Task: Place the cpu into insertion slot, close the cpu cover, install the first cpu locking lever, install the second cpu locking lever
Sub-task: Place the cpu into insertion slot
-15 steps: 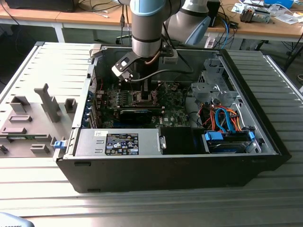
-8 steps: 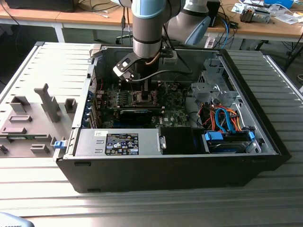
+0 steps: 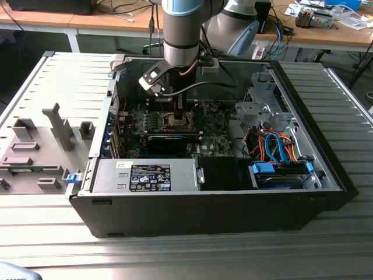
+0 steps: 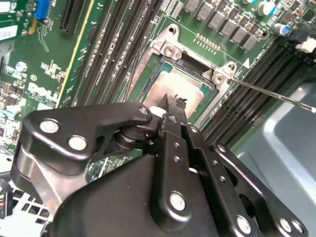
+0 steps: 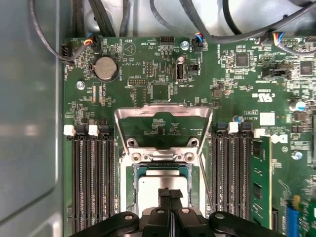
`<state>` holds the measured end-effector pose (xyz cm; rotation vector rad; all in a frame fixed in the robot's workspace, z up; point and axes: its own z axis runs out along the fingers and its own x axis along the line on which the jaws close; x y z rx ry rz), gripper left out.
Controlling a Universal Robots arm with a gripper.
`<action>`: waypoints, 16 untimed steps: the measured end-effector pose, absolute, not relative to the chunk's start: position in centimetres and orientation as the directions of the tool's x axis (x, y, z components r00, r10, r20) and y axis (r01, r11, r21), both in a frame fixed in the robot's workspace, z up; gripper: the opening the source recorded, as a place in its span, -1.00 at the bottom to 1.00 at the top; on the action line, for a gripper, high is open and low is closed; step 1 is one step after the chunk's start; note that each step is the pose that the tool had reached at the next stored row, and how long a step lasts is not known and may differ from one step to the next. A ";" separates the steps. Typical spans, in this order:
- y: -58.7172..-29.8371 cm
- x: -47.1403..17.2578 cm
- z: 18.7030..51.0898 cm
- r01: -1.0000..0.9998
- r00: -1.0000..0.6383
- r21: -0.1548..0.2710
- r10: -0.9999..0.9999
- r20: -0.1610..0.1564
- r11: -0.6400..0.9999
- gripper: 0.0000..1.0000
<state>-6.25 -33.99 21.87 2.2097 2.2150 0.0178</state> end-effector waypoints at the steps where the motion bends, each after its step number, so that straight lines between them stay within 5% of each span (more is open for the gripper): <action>1: -34.0 -6.3 22.1 1.000 -0.002 0.017 1.000 -0.001 0.002 -0.79; 16: -34.0 -6.3 25.4 1.000 -0.002 0.017 1.000 -0.004 0.003 -0.79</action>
